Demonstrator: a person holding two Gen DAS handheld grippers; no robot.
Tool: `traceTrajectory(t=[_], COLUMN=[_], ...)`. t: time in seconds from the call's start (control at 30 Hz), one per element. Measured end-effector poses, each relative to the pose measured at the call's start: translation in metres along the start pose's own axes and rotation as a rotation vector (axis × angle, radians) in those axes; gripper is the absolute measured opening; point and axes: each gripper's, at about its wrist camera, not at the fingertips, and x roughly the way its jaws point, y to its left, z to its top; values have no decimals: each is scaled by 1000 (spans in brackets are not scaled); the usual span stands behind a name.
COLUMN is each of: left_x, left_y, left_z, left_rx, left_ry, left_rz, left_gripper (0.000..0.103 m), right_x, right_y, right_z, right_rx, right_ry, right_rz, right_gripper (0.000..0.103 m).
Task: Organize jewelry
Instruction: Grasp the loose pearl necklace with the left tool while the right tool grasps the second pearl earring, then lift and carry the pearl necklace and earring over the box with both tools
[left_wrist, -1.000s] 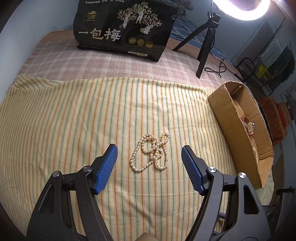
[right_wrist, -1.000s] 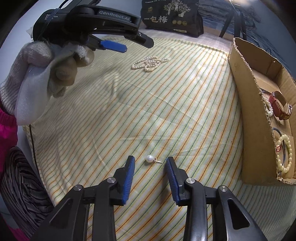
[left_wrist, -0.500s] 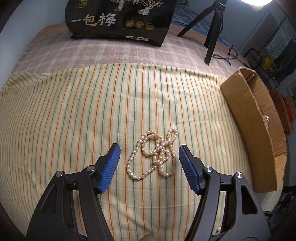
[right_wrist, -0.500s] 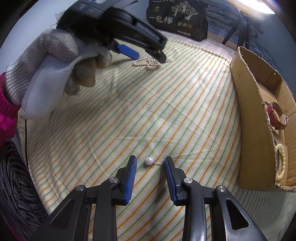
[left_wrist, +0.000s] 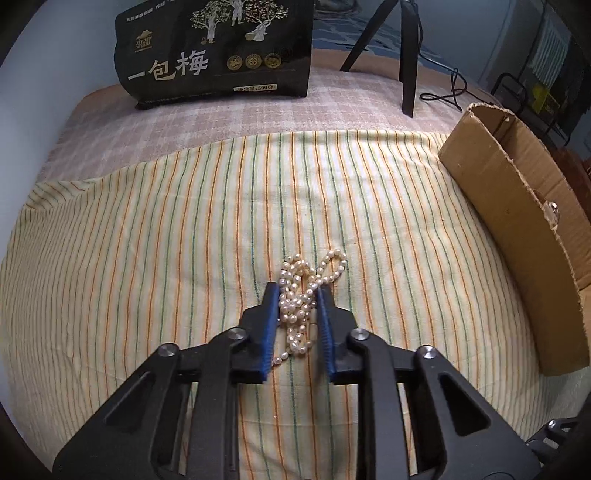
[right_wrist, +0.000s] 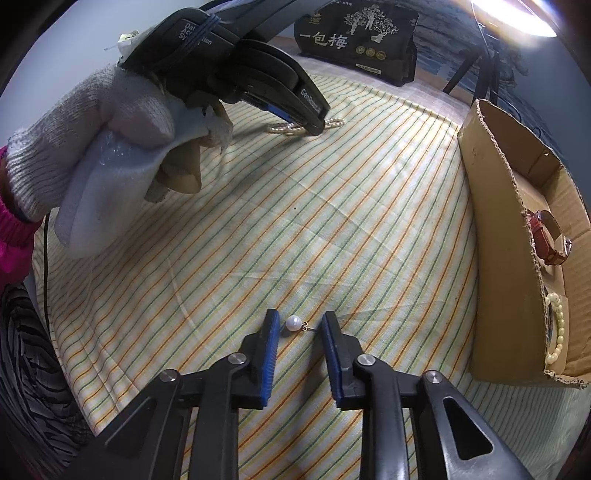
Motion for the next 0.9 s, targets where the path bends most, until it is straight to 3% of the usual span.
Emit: traceTrajectory(t=[0.23, 0.9], left_x=[-2, -54], left_y=[7, 24], left_z=[1, 6], left_rx=[-34, -88], left_ry=[4, -82], left_rz=[-31, -90], left_gripper=[10, 6], right_x=[-2, -48], right_y=[1, -19], right_z=[0, 6], right_rx=[-1, 78], right_ry=[-14, -108], right_rz=[-7, 17], right_gripper=[8, 8])
